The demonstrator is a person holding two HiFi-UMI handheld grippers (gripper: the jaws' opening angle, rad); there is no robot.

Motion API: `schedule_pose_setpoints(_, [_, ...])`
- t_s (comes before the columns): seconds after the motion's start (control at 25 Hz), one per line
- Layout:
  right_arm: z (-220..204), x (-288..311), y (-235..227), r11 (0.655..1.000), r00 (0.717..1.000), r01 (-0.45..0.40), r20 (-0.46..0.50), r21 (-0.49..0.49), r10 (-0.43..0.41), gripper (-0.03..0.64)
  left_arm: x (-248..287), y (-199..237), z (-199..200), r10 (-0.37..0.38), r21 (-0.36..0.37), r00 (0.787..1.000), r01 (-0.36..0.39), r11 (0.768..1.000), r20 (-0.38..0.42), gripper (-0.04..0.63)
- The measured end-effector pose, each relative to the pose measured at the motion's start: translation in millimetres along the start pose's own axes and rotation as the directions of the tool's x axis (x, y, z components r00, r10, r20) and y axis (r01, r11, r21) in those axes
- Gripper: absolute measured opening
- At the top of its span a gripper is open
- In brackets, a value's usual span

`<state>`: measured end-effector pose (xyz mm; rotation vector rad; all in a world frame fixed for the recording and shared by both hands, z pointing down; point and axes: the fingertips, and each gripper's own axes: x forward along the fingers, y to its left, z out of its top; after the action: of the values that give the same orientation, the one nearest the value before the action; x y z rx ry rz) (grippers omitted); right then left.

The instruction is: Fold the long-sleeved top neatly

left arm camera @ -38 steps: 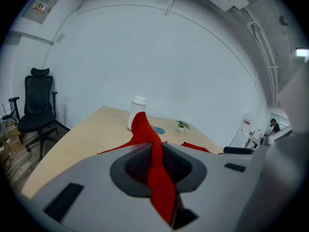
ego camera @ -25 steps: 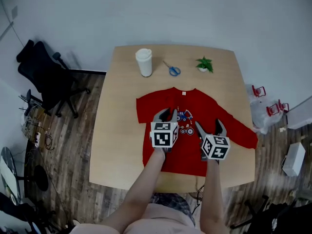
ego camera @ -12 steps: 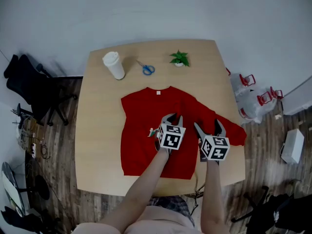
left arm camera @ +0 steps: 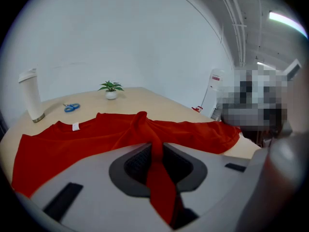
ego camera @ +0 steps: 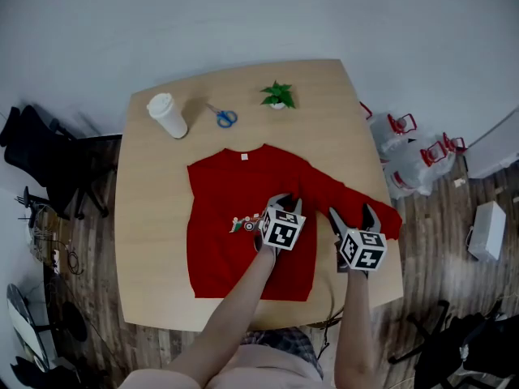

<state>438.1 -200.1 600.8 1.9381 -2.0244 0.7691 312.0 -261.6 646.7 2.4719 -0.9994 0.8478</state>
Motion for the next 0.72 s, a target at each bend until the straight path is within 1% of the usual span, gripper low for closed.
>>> schedule_pose_setpoints(0.12, [-1.6, -3.6, -7.1, 1.000, 1.000, 0.011, 0.003, 0.012, -0.011, 0.437, 0.1, -6.7, 3.0, -0.039, -0.022, 0.999, 0.039, 0.999, 0.017, 0.096])
schedule_pose_setpoints(0.2, [-1.7, -6.8, -12.5, 1.000, 1.000, 0.022, 0.008, 0.021, -0.022, 0.437, -0.1, -16.0, 5.5, -0.086, -0.036, 0.996, 0.087, 0.996, 0.032, 0.122])
schedule_pose_setpoints(0.28, [-1.5, -10.7, -18.8, 0.999, 0.999, 0.035, 0.016, 0.034, -0.036, 0.437, 1.2, -27.1, 7.1, -0.135, -0.039, 0.990, 0.137, 0.990, 0.042, 0.154])
schedule_pose_setpoints(0.36, [-2.3, -15.4, -26.2, 0.998, 0.998, 0.051, 0.022, 0.046, -0.052, 0.437, 2.9, -37.1, 8.2, -0.166, -0.034, 0.985, 0.168, 0.985, 0.045, 0.174])
schedule_pose_setpoints(0.44, [-4.2, -20.7, -33.2, 0.996, 0.997, 0.070, 0.025, 0.056, -0.072, 0.437, 3.1, -43.6, 9.9, -0.182, -0.043, 0.982, 0.184, 0.982, 0.052, 0.196])
schedule_pose_setpoints(0.56, [-6.9, -26.7, -39.5, 0.993, 0.995, 0.094, 0.030, 0.069, -0.097, 0.437, -1.6, -44.5, 15.2, -0.189, -0.067, 0.979, 0.194, 0.979, 0.082, 0.230])
schedule_pose_setpoints(0.72, [-6.0, -39.6, -56.3, 0.988, 0.990, 0.130, 0.048, 0.088, -0.134, 0.437, -3.3, -53.1, 29.9, -0.195, -0.056, 0.974, 0.202, 0.978, 0.115, 0.258])
